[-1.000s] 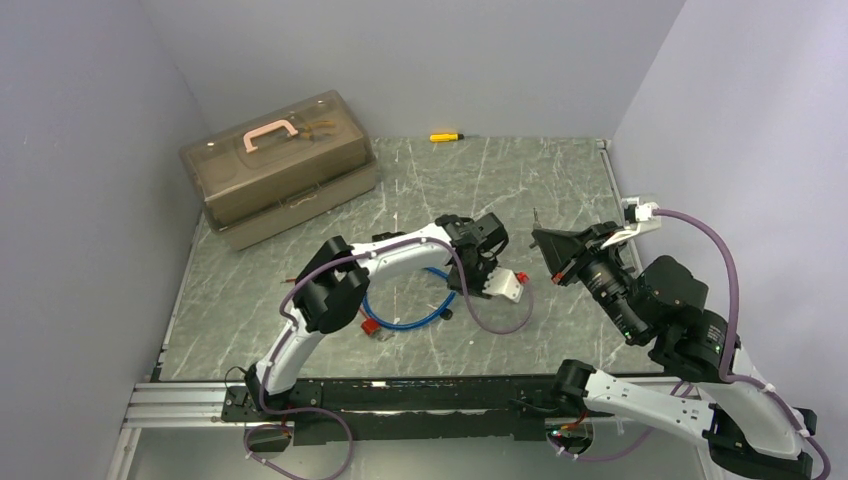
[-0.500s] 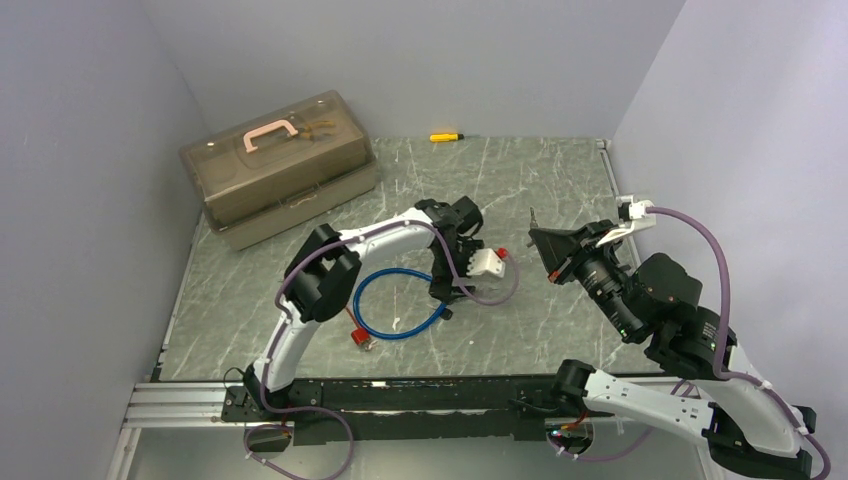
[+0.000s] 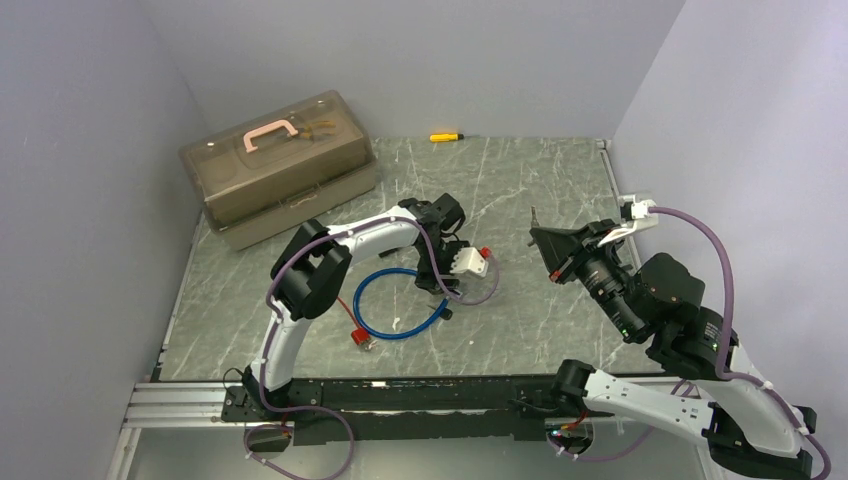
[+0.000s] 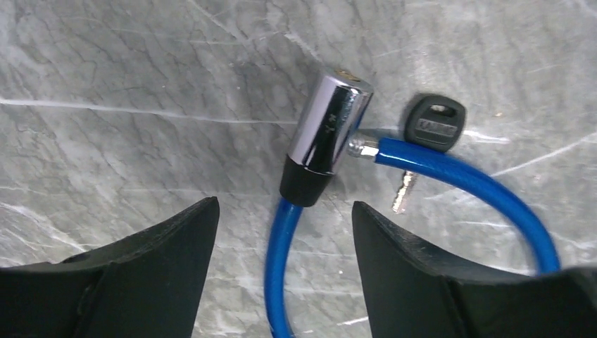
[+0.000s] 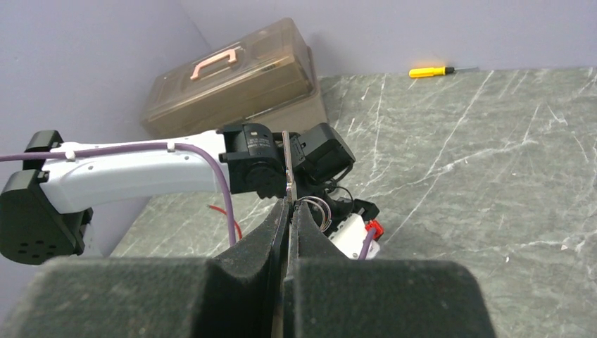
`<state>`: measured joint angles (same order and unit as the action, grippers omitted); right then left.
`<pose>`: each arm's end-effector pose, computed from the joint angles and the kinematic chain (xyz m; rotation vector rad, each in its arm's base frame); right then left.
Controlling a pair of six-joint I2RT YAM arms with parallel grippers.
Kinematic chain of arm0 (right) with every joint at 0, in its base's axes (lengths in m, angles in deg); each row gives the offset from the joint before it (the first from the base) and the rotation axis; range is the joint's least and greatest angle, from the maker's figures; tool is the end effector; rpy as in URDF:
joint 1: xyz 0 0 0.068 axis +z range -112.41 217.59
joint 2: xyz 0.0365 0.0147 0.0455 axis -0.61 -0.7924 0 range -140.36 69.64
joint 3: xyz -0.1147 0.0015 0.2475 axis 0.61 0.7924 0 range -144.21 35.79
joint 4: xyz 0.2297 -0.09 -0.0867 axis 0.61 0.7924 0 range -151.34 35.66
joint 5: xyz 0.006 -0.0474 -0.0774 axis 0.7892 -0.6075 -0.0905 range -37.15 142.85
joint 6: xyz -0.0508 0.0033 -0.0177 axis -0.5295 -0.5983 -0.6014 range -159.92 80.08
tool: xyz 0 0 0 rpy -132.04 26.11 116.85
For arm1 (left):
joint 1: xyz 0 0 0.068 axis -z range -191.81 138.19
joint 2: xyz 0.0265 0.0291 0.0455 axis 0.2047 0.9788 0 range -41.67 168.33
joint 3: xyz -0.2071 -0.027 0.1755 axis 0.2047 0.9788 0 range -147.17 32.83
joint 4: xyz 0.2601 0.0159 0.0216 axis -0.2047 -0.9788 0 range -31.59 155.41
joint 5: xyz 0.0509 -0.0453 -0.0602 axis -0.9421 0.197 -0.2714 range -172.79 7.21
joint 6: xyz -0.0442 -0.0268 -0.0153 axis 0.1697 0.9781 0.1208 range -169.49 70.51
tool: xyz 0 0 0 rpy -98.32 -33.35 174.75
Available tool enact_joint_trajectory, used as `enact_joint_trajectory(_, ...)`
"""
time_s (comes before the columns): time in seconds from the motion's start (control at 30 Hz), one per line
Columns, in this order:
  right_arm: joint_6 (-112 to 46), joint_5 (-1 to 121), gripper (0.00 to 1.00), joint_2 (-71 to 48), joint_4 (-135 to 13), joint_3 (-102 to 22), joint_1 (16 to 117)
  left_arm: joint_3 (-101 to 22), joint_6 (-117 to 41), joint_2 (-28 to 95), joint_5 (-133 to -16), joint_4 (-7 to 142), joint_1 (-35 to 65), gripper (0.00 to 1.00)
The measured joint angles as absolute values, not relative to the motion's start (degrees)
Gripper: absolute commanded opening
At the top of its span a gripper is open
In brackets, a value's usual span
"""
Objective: Unlock with the key
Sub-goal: Move the lock to the center of the board, then pick up the lock from the center of the board.
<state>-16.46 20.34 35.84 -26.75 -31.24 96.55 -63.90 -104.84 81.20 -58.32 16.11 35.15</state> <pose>0.0559 0.0559 0.4424 -0.0527 1.6303 0.6651 0.2871 -0.3290 0.1782 2.2313 1.6974 -0.5798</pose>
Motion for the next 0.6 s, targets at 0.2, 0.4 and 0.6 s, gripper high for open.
enact_joint_trajectory(0.2,-16.5,20.3,0.00,35.8,-26.8,-32.2,96.5,-59.7,-106.2,80.8,-59.2,21.7,35.1,0.48)
enact_joint_trajectory(0.4,-16.7,20.3,0.00,35.8,-26.8,-32.7,96.5,-51.9,-105.6,76.3,-57.9,27.7,35.1,0.16)
enact_joint_trajectory(0.6,-17.0,20.0,0.00,35.0,-26.9,-32.8,96.5,-46.9,-104.1,73.5,-56.7,32.7,34.5,0.00)
